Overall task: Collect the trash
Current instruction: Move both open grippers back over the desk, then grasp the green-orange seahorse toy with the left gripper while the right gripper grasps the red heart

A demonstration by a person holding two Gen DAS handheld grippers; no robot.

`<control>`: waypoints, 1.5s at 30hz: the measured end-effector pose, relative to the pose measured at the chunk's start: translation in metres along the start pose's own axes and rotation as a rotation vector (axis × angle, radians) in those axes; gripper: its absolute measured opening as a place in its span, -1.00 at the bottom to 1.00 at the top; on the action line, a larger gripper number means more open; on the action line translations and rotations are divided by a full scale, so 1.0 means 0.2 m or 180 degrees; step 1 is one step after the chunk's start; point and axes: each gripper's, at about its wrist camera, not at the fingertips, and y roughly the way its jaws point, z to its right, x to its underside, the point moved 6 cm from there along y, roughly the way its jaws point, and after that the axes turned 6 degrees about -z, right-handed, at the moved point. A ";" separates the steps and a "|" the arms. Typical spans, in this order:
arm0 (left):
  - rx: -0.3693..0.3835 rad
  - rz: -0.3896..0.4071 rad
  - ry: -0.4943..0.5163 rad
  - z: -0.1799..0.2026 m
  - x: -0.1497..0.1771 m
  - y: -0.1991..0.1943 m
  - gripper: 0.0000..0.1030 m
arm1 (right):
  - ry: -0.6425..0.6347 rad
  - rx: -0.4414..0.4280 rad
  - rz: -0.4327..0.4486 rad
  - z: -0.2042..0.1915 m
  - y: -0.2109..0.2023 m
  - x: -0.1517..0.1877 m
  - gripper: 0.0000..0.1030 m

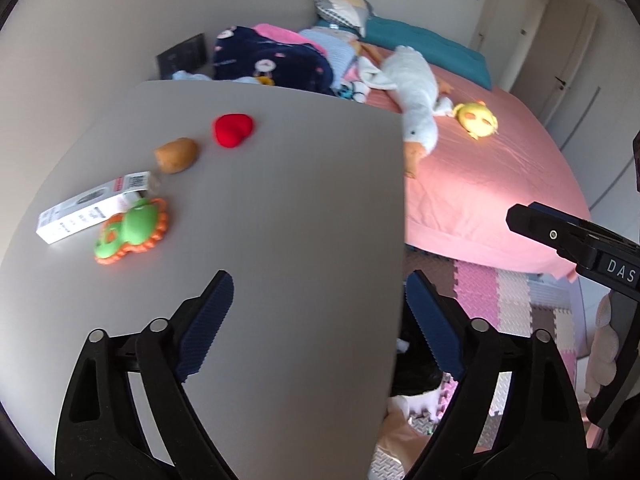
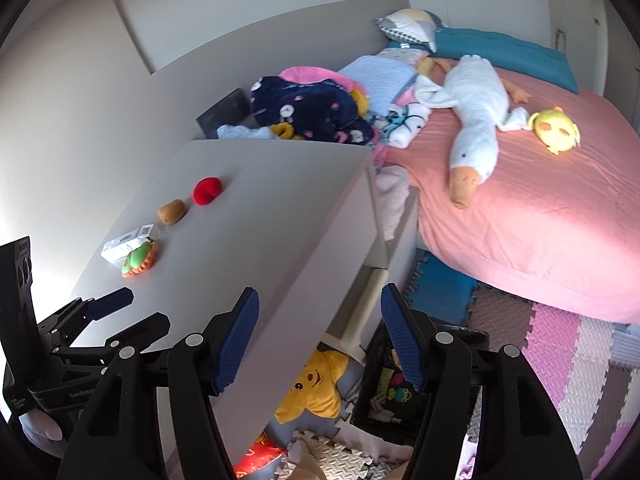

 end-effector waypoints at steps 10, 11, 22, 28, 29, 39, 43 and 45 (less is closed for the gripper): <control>-0.0222 0.0066 -0.0448 -0.29 0.03 -0.04 0.77 | -0.0317 -0.0171 -0.0137 -0.23 0.15 -0.08 0.31; -0.0236 0.0071 -0.0485 -0.32 0.03 -0.04 0.77 | -0.0354 -0.0188 -0.0154 -0.26 0.17 -0.10 0.31; -0.0372 0.0079 -0.0824 -0.57 0.03 -0.02 0.77 | -0.0540 -0.0287 -0.0295 -0.41 0.32 -0.17 0.31; -0.0436 0.0077 -0.1002 -0.68 0.00 0.04 0.77 | -0.0586 -0.0311 -0.0410 -0.47 0.44 -0.21 0.31; -0.0443 0.0071 -0.1025 -0.70 0.00 0.05 0.77 | -0.0591 -0.0319 -0.0421 -0.48 0.46 -0.22 0.31; -0.0387 0.0019 -0.1116 -0.79 -0.07 0.17 0.77 | -0.0661 -0.0351 -0.0480 -0.57 0.59 -0.31 0.31; -0.0399 -0.0029 -0.1125 -0.81 -0.07 0.22 0.77 | -0.0667 -0.0335 -0.0465 -0.61 0.64 -0.35 0.43; -0.0458 -0.0001 -0.1076 -0.82 -0.08 0.23 0.78 | -0.0695 -0.0310 -0.0460 -0.62 0.67 -0.37 0.43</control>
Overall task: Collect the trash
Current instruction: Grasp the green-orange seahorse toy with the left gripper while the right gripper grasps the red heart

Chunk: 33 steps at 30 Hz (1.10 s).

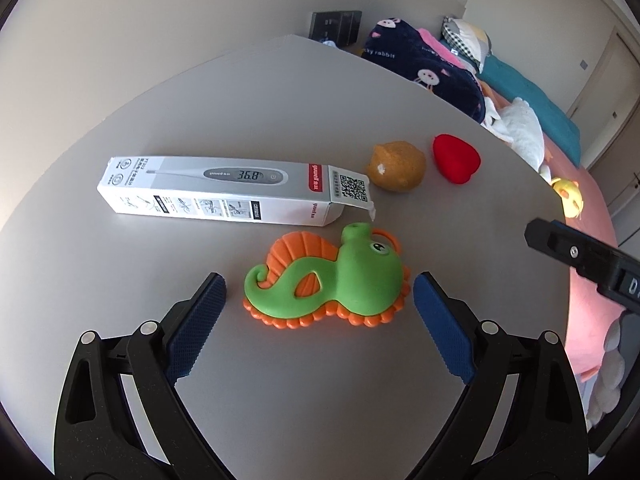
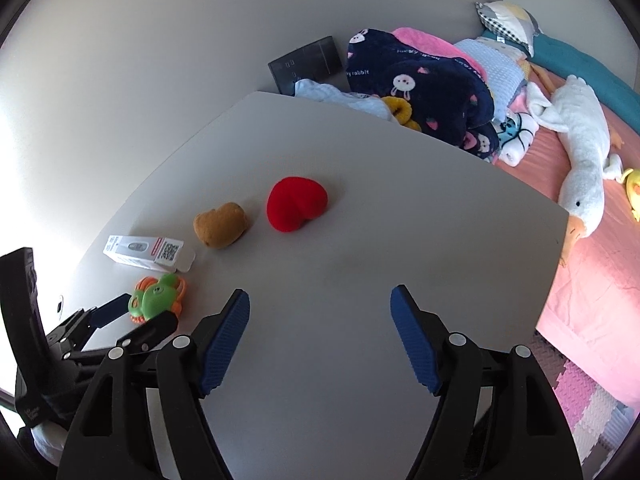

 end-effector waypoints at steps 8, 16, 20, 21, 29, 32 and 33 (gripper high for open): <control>-0.0042 0.0131 0.0075 -0.01 0.00 0.00 0.53 | -0.0124 0.0085 -0.0030 -0.05 0.13 -0.13 0.43; -0.0037 0.0187 0.0015 -0.05 0.00 -0.05 0.53 | -0.0283 0.0140 -0.0036 -0.11 0.22 -0.24 0.43; -0.0066 0.0222 0.0028 -0.04 -0.03 -0.08 0.53 | -0.0340 0.0197 -0.0058 -0.13 0.27 -0.28 0.43; -0.0060 0.0227 0.0024 -0.04 -0.03 -0.08 0.53 | -0.0356 0.0205 -0.0069 -0.13 0.28 -0.29 0.43; -0.0016 0.0221 0.0022 -0.04 -0.03 -0.09 0.53 | -0.0346 0.0202 -0.0098 -0.10 0.27 -0.26 -0.05; 0.0026 0.0231 0.0033 -0.03 -0.03 -0.11 0.53 | -0.0287 0.0162 -0.0092 -0.07 0.23 -0.24 -0.05; 0.0032 0.0238 0.0049 -0.02 -0.03 -0.12 0.53 | -0.0278 0.0160 -0.0089 -0.06 0.21 -0.23 -0.05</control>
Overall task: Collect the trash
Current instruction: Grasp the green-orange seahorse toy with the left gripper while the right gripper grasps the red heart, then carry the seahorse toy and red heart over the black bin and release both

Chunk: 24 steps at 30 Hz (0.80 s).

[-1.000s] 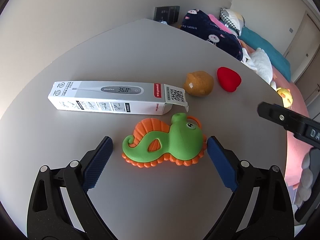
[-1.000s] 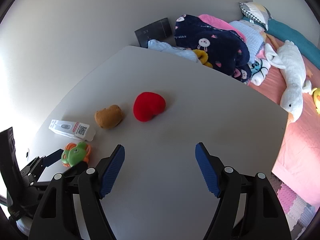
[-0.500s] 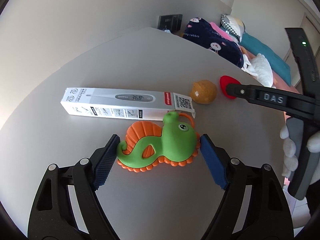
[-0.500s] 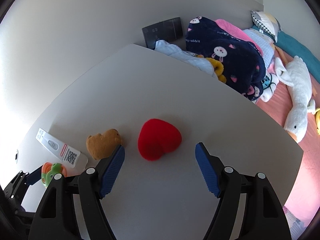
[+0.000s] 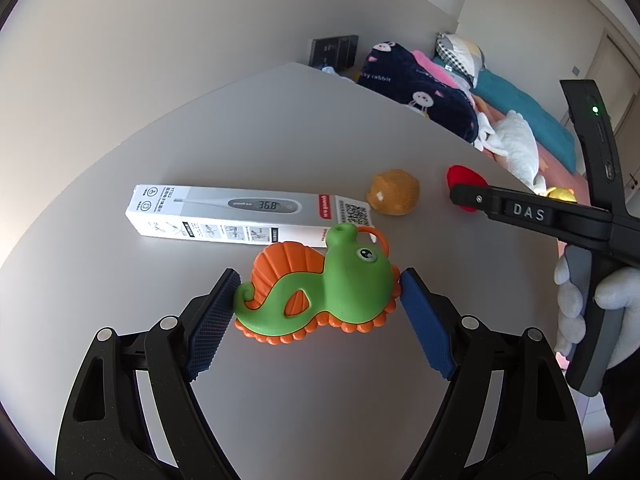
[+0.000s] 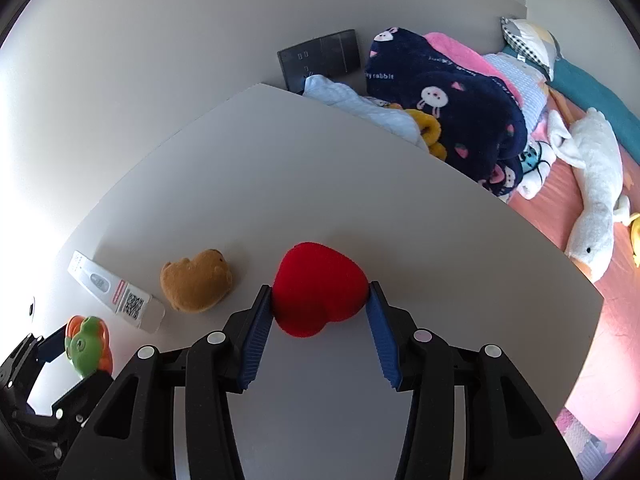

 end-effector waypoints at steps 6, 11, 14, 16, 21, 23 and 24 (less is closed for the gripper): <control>0.0052 0.0041 0.0140 0.09 0.00 -0.05 0.53 | 0.0050 -0.0028 0.0047 0.05 -0.13 0.08 -0.05; 0.0144 0.0042 0.0200 0.17 0.01 -0.09 0.53 | 0.0128 -0.0031 0.0073 0.10 -0.23 0.16 -0.05; 0.0183 0.0053 0.0279 0.23 0.02 -0.11 0.53 | 0.0155 -0.0016 0.0102 0.12 -0.29 0.21 -0.05; 0.0206 0.0059 0.0340 0.27 0.03 -0.13 0.53 | 0.0181 -0.0012 0.0114 0.14 -0.32 0.24 -0.05; 0.0271 0.0059 0.0477 0.37 0.07 -0.16 0.53 | 0.0279 0.0021 0.0183 0.20 -0.42 0.33 -0.05; 0.0299 0.0052 0.0537 0.41 0.07 -0.16 0.53 | 0.0330 0.0040 0.0205 0.23 -0.45 0.37 -0.05; 0.0319 0.0046 0.0570 0.43 0.08 -0.17 0.53 | 0.0356 0.0049 0.0216 0.24 -0.47 0.39 -0.05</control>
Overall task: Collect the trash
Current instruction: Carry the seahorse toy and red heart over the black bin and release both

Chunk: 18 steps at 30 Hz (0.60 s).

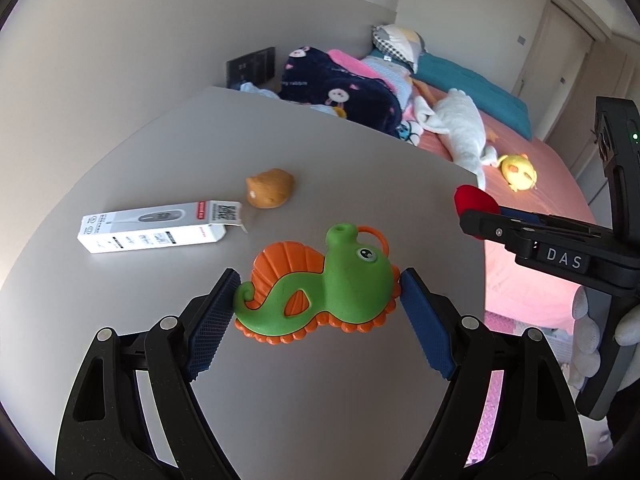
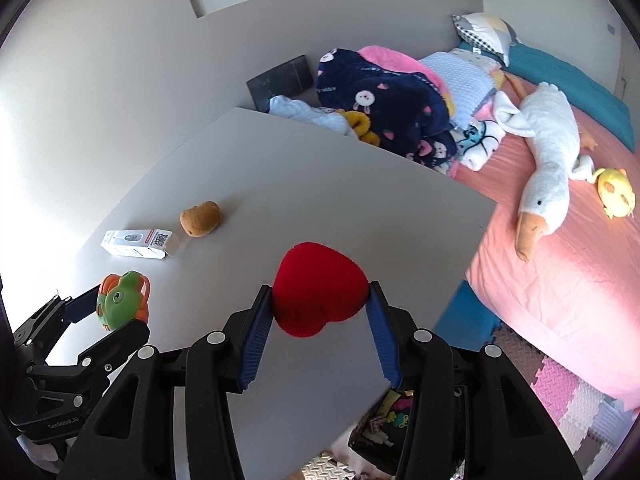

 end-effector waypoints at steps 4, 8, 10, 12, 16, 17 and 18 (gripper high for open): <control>0.0052 -0.0002 0.0106 0.08 0.01 -0.02 0.53 | 0.0081 0.0033 0.0041 0.06 -0.06 0.06 -0.05; 0.0092 -0.0006 0.0198 0.14 0.02 -0.03 0.53 | 0.0150 0.0055 0.0072 0.10 -0.12 0.11 -0.05; 0.0102 -0.0005 0.0241 0.17 0.02 -0.04 0.53 | 0.0179 0.0064 0.0087 0.12 -0.14 0.14 -0.05; 0.0119 -0.0013 0.0286 0.20 0.03 -0.05 0.53 | 0.0209 0.0068 0.0104 0.14 -0.17 0.16 -0.05; 0.0144 -0.0021 0.0372 0.26 0.04 -0.07 0.53 | 0.0252 0.0076 0.0140 0.17 -0.22 0.20 -0.05; 0.0148 -0.0020 0.0389 0.27 0.04 -0.07 0.53 | 0.0266 0.0082 0.0150 0.18 -0.23 0.21 -0.05; 0.0152 -0.0013 0.0406 0.29 0.05 -0.08 0.53 | 0.0283 0.0086 0.0159 0.19 -0.24 0.22 -0.05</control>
